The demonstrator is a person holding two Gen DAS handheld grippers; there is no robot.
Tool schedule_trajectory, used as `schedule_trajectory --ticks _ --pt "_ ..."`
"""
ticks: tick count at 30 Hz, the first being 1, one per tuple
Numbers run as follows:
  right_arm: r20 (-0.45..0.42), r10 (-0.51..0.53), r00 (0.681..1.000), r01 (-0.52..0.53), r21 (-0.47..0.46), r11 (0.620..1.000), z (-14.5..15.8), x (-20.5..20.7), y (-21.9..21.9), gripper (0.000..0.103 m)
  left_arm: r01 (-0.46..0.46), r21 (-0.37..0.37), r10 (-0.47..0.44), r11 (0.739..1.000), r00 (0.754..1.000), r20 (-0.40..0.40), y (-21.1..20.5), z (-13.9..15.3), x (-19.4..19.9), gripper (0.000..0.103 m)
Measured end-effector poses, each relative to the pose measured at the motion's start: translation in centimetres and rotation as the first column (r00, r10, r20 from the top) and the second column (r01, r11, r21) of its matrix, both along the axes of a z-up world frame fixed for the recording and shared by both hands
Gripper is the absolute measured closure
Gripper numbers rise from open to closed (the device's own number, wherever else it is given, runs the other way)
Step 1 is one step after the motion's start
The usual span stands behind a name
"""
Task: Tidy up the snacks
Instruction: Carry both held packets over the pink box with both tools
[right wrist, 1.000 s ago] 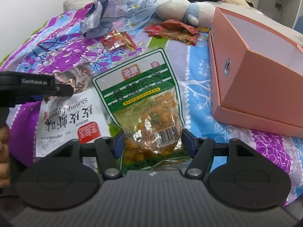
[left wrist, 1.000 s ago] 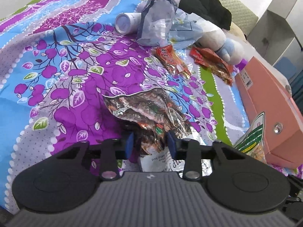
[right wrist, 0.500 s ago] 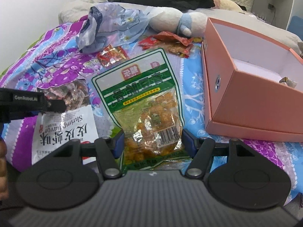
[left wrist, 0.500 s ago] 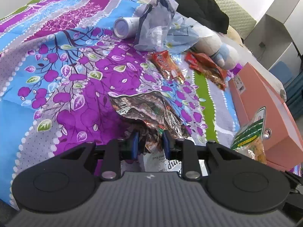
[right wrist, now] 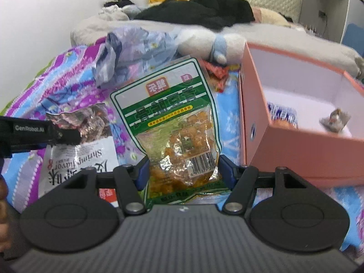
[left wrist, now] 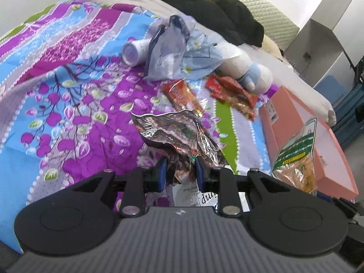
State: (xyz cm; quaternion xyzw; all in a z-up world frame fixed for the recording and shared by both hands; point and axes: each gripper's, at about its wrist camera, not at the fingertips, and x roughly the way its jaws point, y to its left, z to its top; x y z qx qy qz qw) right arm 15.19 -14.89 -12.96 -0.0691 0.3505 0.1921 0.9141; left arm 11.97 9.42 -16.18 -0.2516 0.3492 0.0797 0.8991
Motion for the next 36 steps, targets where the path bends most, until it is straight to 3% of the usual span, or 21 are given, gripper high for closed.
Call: schedule_trajectory --ticks 14,18,26,31,36 --pt "0.162 -0.034 0.986 0.024 0.060 0.998 7.6 2.7 -0.8 0.038 0.113 0.034 -0.117 0.993 0.980 0.163 -1.3 9.6 3.6 0.073" --pt "0.199 -0.056 0.978 0.040 0.083 0.996 9.4 3.6 -1.6 0.038 0.156 0.075 -0.169 0.985 0.960 0.223 -2.4 13.0 5.3 0.073" --pt "0.311 -0.139 0.940 0.115 0.097 0.989 13.5 5.0 -4.3 0.038 0.238 0.079 -0.251 0.968 0.913 0.321 -5.3 18.0 9.0 0.073" --pt "0.348 -0.193 0.917 0.165 0.109 0.980 14.9 6.2 -7.2 0.038 0.278 0.074 -0.286 0.958 0.892 0.350 -8.0 19.6 11.2 0.073" --pt "0.341 -0.240 0.909 0.219 0.098 0.971 14.5 7.1 -10.0 0.038 0.331 0.067 -0.334 0.941 0.881 0.334 -11.4 19.3 13.6 0.073"
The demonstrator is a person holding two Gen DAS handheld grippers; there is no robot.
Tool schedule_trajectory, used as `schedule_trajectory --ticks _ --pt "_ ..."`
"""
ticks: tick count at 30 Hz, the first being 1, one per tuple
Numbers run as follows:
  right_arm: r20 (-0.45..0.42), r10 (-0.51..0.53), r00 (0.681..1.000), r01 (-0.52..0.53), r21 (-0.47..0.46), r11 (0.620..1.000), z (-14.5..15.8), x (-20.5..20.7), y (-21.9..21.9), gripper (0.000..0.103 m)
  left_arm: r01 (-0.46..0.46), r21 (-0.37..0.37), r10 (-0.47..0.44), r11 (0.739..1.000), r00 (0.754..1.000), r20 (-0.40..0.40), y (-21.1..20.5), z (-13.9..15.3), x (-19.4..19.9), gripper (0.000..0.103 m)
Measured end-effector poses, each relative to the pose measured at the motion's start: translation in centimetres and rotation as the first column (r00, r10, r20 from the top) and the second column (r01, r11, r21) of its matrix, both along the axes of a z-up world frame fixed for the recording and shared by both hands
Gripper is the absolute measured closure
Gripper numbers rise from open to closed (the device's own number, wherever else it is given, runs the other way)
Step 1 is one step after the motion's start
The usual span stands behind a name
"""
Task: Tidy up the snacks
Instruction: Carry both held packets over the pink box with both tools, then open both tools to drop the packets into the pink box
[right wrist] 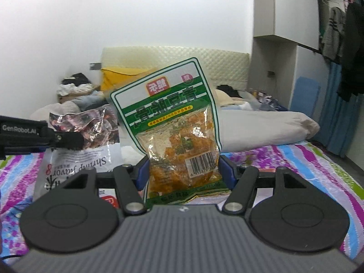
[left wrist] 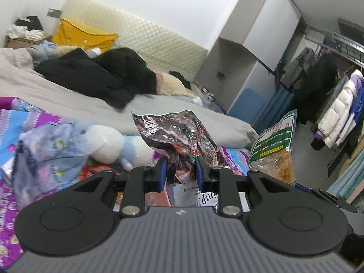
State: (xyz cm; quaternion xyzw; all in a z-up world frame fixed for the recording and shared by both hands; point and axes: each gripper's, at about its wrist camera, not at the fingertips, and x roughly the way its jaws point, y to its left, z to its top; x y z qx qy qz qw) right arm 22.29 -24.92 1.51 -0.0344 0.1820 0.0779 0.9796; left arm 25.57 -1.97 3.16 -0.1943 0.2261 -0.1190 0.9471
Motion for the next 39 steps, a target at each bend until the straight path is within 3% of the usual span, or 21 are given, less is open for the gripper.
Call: schedule_trajectory --ticks 9,18,29,30,32,33,34,39 --pt "-0.113 -0.063 0.992 0.063 -0.001 0.998 -4.1 2.6 -4.6 0.037 0.093 0.040 -0.088 0.995 0.990 -0.108 -6.5 -4.0 5.6 0.073" --pt "-0.252 -0.094 0.963 0.096 -0.007 0.995 -9.4 6.0 -7.8 0.037 0.166 0.102 -0.139 0.981 0.963 -0.231 -11.6 -9.1 11.5 0.073" --pt "-0.369 -0.104 0.924 0.120 0.019 0.993 -14.1 8.2 -9.6 0.031 0.203 0.124 -0.152 0.971 0.932 -0.329 -13.4 -13.9 14.1 0.072" --pt "-0.374 -0.104 0.922 0.122 0.024 0.992 -14.2 8.3 -9.8 0.025 0.207 0.125 -0.157 0.970 0.931 -0.329 -13.4 -14.0 14.1 0.068" --pt "-0.378 -0.103 0.920 0.120 0.022 0.993 -14.3 8.3 -9.8 0.019 0.219 0.126 -0.165 0.967 0.926 -0.341 -13.5 -13.9 14.1 0.047" --pt "-0.376 -0.101 0.921 0.115 0.013 0.993 -14.3 8.1 -9.7 0.018 0.208 0.125 -0.157 0.970 0.930 -0.332 -13.3 -13.6 13.9 0.029" --pt "-0.374 -0.102 0.922 0.114 0.010 0.993 -14.2 7.9 -9.6 0.017 0.198 0.125 -0.150 0.972 0.936 -0.318 -13.1 -13.2 13.5 0.025" --pt "-0.350 -0.108 0.931 0.132 0.047 0.990 -12.9 6.9 -9.6 0.019 0.197 0.133 -0.153 0.971 0.946 -0.285 -12.5 -11.2 12.2 0.025"
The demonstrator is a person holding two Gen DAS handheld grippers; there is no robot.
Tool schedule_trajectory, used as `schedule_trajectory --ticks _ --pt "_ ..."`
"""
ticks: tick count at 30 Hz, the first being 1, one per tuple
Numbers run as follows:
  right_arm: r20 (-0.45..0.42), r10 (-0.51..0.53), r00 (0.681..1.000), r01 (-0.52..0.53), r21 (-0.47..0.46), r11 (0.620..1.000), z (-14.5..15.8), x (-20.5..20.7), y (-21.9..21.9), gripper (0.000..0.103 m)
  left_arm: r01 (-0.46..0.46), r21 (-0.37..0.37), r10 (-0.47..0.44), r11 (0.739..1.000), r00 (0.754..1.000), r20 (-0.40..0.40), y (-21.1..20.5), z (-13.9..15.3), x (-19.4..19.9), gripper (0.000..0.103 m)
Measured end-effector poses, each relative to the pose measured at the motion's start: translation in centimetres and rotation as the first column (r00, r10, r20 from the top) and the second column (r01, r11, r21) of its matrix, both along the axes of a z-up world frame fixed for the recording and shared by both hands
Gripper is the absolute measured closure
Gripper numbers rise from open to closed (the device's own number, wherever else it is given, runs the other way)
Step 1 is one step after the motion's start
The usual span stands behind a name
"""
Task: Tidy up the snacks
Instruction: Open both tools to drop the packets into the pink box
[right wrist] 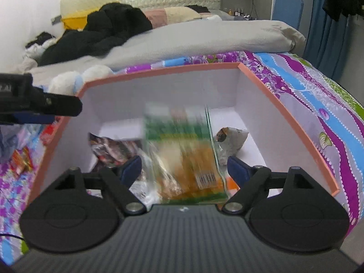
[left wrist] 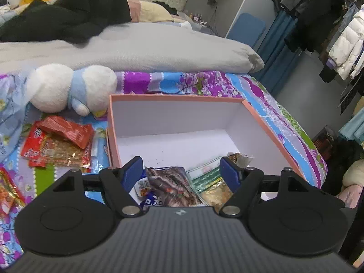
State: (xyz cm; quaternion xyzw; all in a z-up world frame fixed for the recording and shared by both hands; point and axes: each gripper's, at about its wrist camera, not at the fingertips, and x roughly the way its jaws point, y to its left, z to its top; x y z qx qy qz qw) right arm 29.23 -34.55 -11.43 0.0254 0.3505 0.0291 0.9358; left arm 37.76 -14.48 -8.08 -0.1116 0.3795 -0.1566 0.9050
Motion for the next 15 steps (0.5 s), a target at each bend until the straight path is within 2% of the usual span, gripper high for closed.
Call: schedule_trajectory --ticks 6,10,15 --pt "0.077 -0.009 0.997 0.009 -0.001 1.000 3.0 -1.6 0.3 0.019 -0.005 -0.007 0.005 1.000 0.997 0.079 1.4 3.5 -2.9 0.025" --pt "0.142 -0.013 0.990 0.013 0.005 1.000 5.3 -3.4 0.9 0.019 -0.012 -0.044 0.017 0.999 0.993 0.113 2.9 5.6 -5.2 0.025" --pt "0.202 -0.007 0.979 0.006 0.004 1.000 7.1 -5.8 2.3 0.019 -0.007 -0.033 0.013 0.999 0.984 0.176 4.5 8.0 -8.4 0.025"
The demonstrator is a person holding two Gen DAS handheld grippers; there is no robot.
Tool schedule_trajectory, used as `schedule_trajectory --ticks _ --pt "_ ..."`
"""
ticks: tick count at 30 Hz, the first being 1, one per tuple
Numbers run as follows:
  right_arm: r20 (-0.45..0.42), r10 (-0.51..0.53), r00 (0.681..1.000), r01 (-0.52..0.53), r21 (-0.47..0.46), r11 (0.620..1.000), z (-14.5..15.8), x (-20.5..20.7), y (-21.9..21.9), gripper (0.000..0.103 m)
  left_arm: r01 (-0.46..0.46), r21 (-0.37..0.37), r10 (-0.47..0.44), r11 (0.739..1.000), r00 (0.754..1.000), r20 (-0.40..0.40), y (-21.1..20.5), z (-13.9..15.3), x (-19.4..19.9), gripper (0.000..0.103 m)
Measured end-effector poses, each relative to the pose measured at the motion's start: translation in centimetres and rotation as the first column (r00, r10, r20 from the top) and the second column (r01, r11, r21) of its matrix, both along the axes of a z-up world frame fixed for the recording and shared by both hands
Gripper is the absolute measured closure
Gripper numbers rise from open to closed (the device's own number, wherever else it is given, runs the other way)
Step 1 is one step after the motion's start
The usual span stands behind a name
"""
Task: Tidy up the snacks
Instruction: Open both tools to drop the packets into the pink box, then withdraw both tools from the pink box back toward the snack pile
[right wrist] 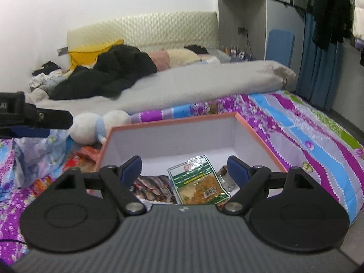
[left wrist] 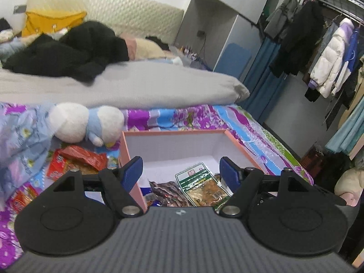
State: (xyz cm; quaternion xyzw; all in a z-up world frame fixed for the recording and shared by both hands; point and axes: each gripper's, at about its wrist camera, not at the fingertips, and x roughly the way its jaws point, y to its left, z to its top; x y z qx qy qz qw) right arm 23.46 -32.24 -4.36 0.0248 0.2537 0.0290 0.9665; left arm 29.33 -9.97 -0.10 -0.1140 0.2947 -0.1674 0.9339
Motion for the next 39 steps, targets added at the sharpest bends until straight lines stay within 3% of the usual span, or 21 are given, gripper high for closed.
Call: schedule_trajectory --ticks 8,15,20,28,39 --pt "0.058 0.026 0.998 -0.029 0.048 0.998 1.8 -2.4 1.8 0.019 -0.024 -0.006 0.024 1.000 0.997 0.073 3.0 2.2 -4.3 0.025" --pt "0.117 0.055 0.992 -0.063 0.058 0.996 2.7 -4.8 4.2 0.019 -0.061 -0.022 0.062 0.998 0.993 0.099 6.4 2.3 -7.6 0.025" --pt "0.108 0.083 0.991 -0.084 0.009 0.996 2.3 -6.0 6.5 0.020 -0.083 -0.021 0.085 0.996 0.992 0.098 8.7 1.6 -9.7 0.025" --pt "0.121 0.121 0.985 -0.126 0.034 0.991 1.9 -7.8 8.5 0.020 -0.120 -0.024 0.122 0.992 0.989 0.078 11.6 -0.4 -12.6 0.025" --pt "0.086 0.193 0.977 -0.197 0.042 0.980 -0.8 -10.4 11.7 0.020 -0.150 -0.013 0.151 0.989 0.988 0.041 14.2 -3.4 -16.2 0.025"
